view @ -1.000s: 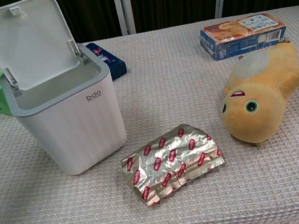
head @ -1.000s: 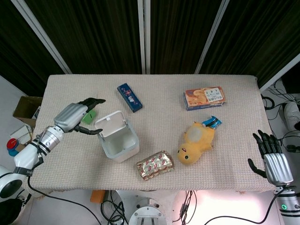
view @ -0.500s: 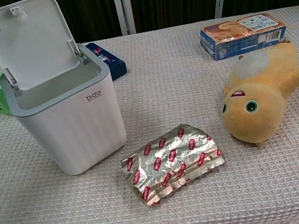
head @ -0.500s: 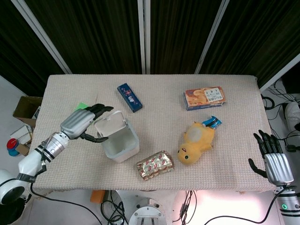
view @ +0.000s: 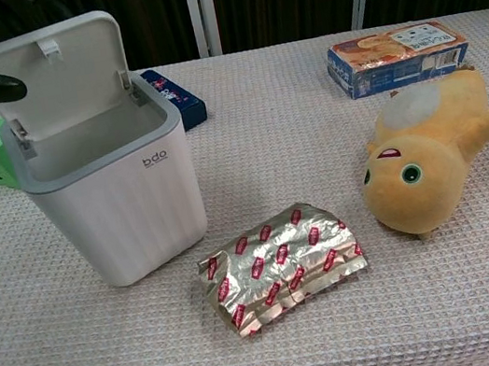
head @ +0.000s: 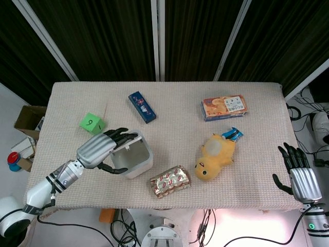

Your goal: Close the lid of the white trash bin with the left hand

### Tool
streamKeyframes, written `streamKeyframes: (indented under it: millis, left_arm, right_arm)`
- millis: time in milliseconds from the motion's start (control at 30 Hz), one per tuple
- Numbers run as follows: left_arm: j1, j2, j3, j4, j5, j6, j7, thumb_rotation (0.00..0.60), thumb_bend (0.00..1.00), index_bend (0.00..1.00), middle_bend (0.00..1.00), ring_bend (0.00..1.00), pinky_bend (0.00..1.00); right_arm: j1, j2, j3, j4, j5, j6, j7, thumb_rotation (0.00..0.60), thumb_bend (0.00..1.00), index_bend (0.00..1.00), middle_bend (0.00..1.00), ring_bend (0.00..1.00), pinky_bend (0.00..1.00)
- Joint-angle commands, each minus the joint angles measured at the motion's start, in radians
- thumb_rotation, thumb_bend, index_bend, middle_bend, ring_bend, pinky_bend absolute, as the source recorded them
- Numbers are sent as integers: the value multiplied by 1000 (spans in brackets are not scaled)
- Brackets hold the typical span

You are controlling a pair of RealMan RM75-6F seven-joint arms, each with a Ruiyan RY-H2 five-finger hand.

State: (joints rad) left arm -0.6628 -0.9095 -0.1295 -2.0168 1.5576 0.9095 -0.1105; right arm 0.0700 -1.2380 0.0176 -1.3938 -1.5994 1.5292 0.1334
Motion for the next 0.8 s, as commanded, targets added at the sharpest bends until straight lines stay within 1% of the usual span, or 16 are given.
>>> streamKeyframes:
  millis: [33,267,533,800]
  left_arm:
    - [15,-31,27,7,43,28,54,345,195,100,221,88,237]
    - [26,-66,62,-4,79,40,169,324,198,100,234,88,238]
    - [52,-127,88,16,122,82,344,327,200,100,245,88,238]
    - [59,-175,95,55,117,92,450,329,200,100,259,88,238]
  right_arm:
    - [0,-1,0,1,1,-2,-1,600,283,0,0,0,0]
    - [3,-3,-2,-1,0,-7,-7,600,281,0,0,0,0]
    - [3,-3,-2,-1,2,-9,-9,600,281,0,0,0,0]
    - [4,-2,-4,2,1,-12,-6,600,274,0,0,0,0]
